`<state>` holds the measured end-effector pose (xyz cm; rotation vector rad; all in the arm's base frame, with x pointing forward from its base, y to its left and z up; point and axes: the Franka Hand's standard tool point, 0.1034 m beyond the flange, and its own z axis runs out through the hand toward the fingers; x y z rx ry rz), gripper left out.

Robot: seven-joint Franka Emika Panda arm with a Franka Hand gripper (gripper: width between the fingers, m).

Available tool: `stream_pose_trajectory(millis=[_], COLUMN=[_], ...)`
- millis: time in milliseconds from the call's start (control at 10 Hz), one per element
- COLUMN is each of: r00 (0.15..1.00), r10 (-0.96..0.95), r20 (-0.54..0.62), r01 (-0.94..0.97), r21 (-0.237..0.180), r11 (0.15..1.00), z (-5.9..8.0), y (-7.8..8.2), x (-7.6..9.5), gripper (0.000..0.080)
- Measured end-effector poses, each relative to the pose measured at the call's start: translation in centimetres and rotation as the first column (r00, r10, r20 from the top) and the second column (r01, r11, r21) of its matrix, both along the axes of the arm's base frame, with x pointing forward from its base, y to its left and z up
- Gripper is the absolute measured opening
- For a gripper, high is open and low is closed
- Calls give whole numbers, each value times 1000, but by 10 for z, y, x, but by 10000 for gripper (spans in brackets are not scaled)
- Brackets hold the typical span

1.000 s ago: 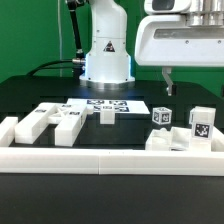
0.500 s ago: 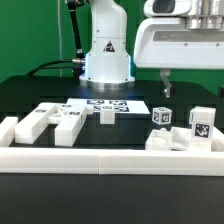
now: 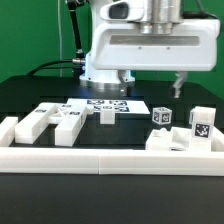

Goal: Assemble chair

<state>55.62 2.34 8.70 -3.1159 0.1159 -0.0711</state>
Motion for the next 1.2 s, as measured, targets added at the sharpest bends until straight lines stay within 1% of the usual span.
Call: stream_pose_trajectory(millis=[100, 200, 400, 600, 700, 800, 900, 1200], r00=[1000, 1000, 1000, 999, 997, 997, 997, 995], r10=[2, 7, 8, 42, 58, 57, 54, 57], r20=[0, 0, -2, -30, -41, -48, -50, -83], r01=[-2, -7, -8, -42, -58, -57, -54, -56], r21=[2, 2, 1, 8, 5, 3, 1, 12], r11=[1000, 1000, 1000, 999, 998, 998, 999, 998], z=[0, 0, -1, -9, -14, -19, -22, -22], y=[5, 6, 4, -27, -41, -50, -51, -49], x=[0, 0, -1, -35, -45, -52, -57, -58], gripper=[649, 649, 649, 649, 649, 649, 649, 649])
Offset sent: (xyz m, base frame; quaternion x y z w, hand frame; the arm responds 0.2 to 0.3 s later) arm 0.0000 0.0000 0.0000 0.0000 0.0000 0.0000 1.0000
